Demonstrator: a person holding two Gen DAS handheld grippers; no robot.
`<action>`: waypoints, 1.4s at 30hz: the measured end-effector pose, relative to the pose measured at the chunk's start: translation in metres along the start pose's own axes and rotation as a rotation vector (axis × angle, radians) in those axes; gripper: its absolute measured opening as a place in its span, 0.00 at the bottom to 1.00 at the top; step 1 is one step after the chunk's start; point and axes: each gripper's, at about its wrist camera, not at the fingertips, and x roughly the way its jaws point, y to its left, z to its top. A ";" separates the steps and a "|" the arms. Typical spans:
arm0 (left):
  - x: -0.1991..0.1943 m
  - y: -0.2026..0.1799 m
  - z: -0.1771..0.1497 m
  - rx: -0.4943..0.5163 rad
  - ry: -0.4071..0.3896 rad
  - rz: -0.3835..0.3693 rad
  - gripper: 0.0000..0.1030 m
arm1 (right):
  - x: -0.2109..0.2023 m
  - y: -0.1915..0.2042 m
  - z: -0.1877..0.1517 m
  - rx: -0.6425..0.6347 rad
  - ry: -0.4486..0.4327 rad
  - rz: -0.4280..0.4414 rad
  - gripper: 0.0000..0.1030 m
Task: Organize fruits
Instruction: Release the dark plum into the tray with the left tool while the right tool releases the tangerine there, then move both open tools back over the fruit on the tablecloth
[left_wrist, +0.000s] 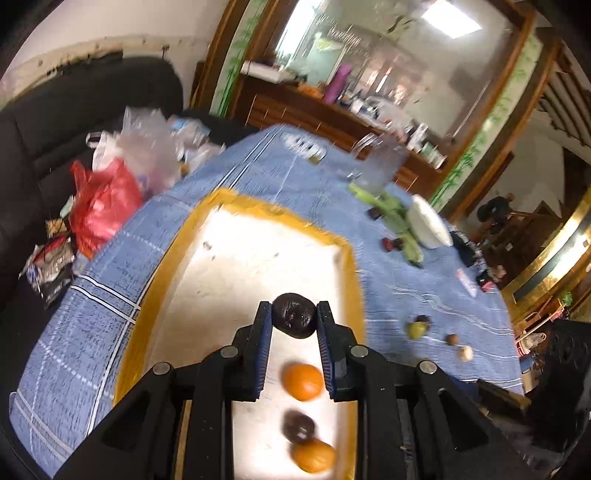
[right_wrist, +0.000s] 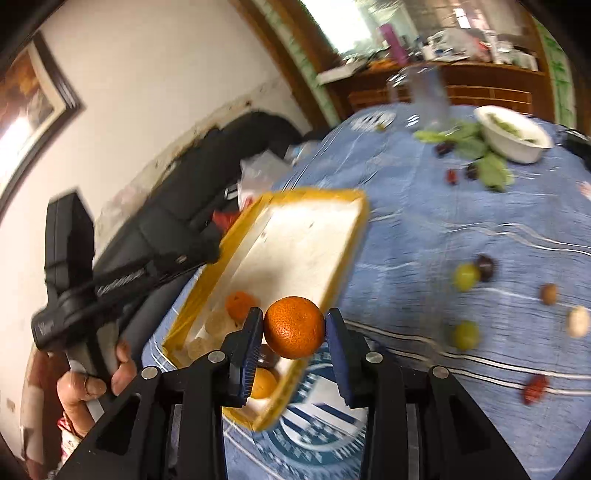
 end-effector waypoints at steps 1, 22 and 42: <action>0.007 0.005 0.000 -0.012 0.017 0.006 0.22 | 0.015 0.006 0.001 -0.016 0.019 -0.013 0.37; 0.005 0.037 -0.006 -0.109 0.003 0.025 0.58 | 0.063 0.041 0.016 -0.157 -0.016 -0.142 0.54; -0.088 -0.079 -0.113 0.083 -0.178 0.156 0.72 | -0.112 -0.021 -0.079 0.042 -0.239 -0.276 0.71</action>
